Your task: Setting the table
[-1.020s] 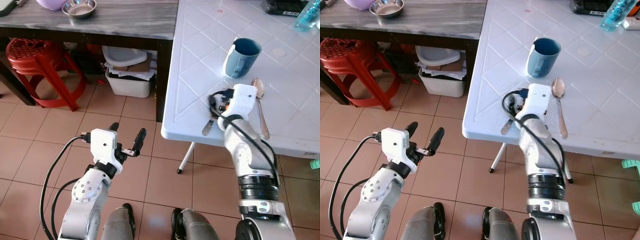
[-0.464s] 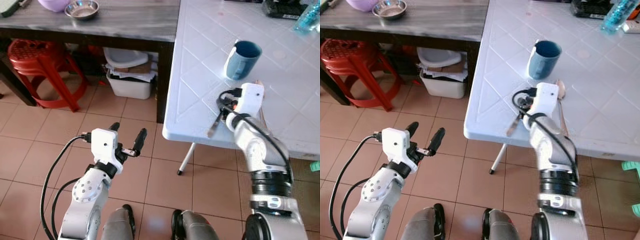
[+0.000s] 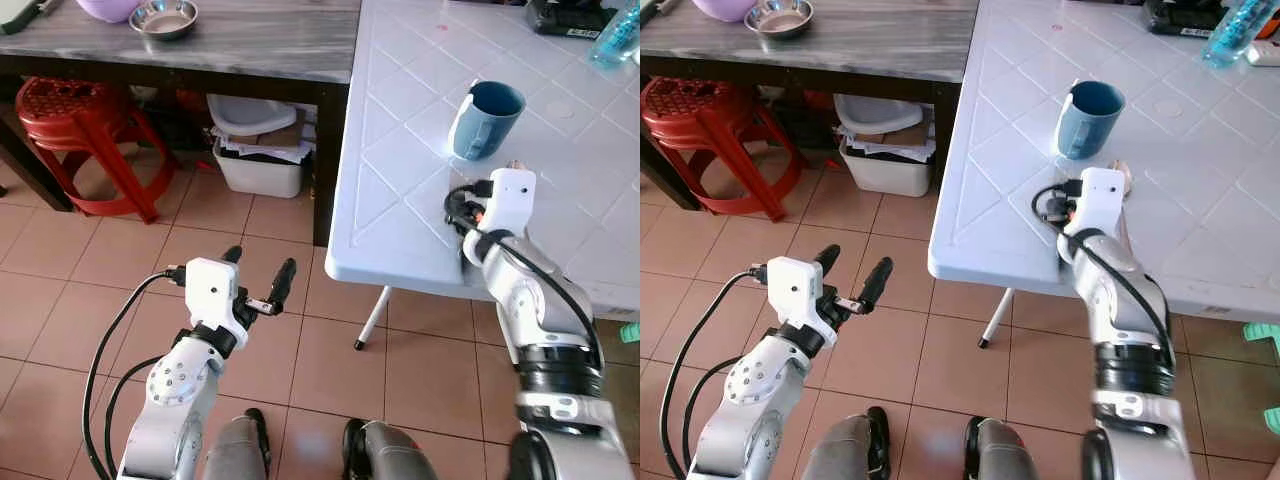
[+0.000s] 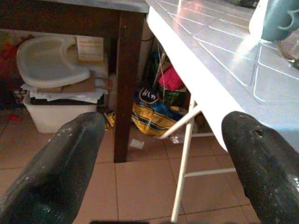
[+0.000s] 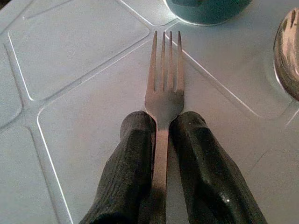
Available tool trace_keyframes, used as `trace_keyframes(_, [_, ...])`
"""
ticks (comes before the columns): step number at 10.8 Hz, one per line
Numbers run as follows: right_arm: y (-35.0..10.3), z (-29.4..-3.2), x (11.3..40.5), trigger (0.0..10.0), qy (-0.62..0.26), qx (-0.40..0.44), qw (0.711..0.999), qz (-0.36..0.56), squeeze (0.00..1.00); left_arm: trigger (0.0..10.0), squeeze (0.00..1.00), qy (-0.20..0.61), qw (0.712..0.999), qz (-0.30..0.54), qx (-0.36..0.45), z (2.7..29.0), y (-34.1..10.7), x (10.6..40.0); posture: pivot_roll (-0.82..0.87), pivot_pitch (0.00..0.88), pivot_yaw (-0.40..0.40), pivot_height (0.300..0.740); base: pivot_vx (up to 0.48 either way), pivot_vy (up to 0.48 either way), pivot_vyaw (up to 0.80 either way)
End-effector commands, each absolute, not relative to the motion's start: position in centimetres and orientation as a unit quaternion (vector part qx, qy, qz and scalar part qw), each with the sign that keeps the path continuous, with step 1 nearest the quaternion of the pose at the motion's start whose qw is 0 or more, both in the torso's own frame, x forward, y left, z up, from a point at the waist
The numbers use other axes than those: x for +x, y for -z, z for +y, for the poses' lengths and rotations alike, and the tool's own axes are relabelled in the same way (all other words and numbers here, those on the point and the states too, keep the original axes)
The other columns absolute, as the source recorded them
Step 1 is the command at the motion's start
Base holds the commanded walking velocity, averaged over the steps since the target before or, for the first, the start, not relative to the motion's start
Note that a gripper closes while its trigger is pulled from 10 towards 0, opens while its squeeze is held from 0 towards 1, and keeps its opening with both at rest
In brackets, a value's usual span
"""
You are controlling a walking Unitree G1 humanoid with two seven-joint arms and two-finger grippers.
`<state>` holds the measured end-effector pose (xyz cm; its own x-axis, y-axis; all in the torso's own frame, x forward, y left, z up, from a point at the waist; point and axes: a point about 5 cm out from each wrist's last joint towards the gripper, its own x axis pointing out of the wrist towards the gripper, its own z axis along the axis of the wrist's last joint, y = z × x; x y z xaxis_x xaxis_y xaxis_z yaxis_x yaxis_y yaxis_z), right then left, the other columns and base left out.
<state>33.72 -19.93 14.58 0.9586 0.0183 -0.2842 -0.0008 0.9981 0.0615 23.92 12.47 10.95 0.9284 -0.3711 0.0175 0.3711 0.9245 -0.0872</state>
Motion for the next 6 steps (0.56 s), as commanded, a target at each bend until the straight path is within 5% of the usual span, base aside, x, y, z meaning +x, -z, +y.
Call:
trace_keyframes(1, [-10.19, -20.14, 32.36, 0.0, 0.000, 0.029, 0.971, 0.239, 0.00, 10.0, 0.00, 0.195, 0.980, 0.008, -0.041, 12.43, -10.73, 23.70, -0.01, 0.225, 0.010, 0.740, 0.000, 0.000, 0.00])
trace_keyframes(2, [-10.19, -20.32, 32.29, 3.4, -0.003, 0.007, 0.972, 0.235, 0.00, 10.0, 0.00, 0.195, 0.980, 0.009, -0.040, 12.43, -10.71, 23.71, -0.01, 0.226, 0.010, 0.740, 0.000, 0.000, 0.00])
trace_keyframes(3, [-10.14, -20.25, 32.13, 8.1, -0.011, -0.018, 0.973, 0.231, 0.00, 10.0, 0.00, 0.194, 0.980, 0.009, -0.039, 12.44, -10.69, 23.73, -0.01, 0.225, 0.009, 0.740, 0.000, 0.000, 0.00])
trace_keyframes(4, [-10.13, -20.17, 32.07, 10.0, -0.017, -0.033, 0.973, 0.226, 0.00, 10.0, 0.00, 0.194, 0.980, 0.009, -0.039, 12.45, -10.69, 23.74, -0.01, 0.224, 0.010, 0.740, 0.000, 0.000, 0.00])
trace_keyframes(6, [-9.73, -20.21, 31.81, 10.0, -0.018, -0.048, 0.973, 0.227, 0.00, 10.0, 0.00, 0.194, 0.980, 0.009, -0.038, 12.43, -10.71, 23.77, -0.01, 0.224, 0.010, 0.740, 0.000, 0.000, 0.00])
